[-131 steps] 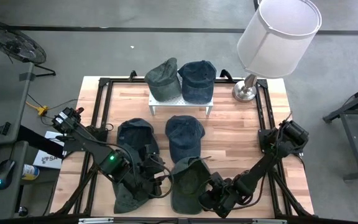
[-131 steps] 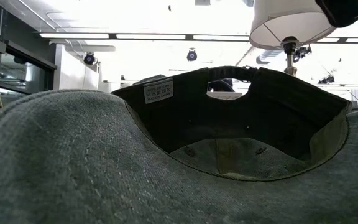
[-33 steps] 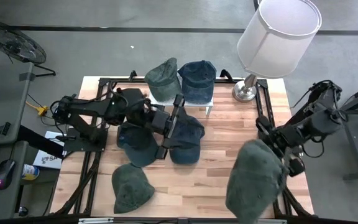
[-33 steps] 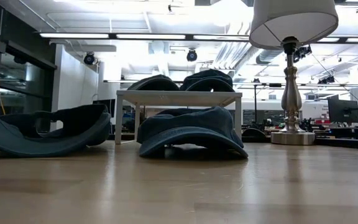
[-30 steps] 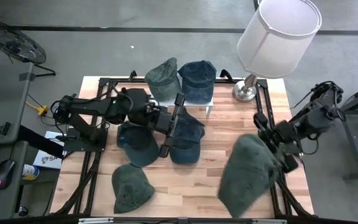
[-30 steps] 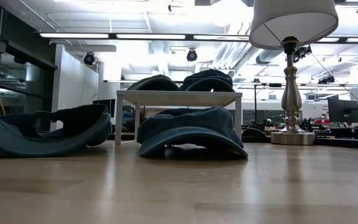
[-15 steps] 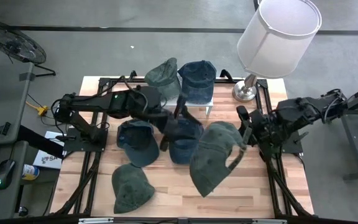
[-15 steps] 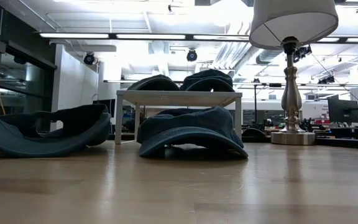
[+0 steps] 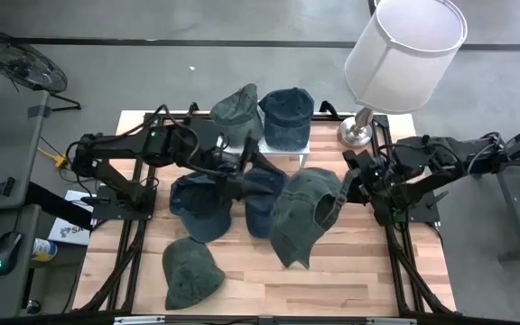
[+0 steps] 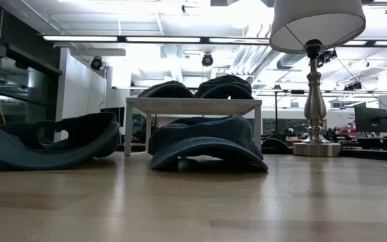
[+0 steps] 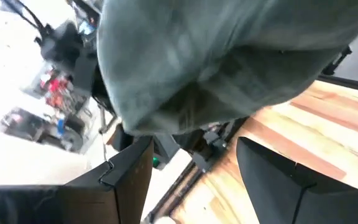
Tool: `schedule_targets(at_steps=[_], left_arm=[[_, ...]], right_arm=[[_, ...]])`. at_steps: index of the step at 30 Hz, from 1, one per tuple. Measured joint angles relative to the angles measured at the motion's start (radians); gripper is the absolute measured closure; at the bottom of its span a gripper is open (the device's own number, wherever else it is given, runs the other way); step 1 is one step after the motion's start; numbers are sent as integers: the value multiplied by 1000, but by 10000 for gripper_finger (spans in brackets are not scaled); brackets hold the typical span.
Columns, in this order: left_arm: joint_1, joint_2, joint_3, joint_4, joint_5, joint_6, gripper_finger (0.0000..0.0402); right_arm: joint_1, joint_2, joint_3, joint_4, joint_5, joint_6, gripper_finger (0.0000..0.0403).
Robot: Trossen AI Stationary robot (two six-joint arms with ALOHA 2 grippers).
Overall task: Pick & Place hat
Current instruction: Stack the right gray cap on top of the gray cap on the shelf
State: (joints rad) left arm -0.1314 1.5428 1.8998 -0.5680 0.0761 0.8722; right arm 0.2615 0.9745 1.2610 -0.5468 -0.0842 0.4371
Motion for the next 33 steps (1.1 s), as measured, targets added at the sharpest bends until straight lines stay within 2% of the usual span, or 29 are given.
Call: schedule_targets(at_steps=[5,15,25,33], left_arm=[[0,-17,0,-25,45,79,174],[0,-16,0,-31,47,222,174],[0,-8,0,-13,77,275,174],[-21,-5,-1,-88,111,274,174]], right_arm=[[-26,0,0,-1,-35,19,400],[-58,1,0,-11,-53,41,400],[-98,68,0,-11,-138,59,400],[-106,80,0,12,-156,54,400]])
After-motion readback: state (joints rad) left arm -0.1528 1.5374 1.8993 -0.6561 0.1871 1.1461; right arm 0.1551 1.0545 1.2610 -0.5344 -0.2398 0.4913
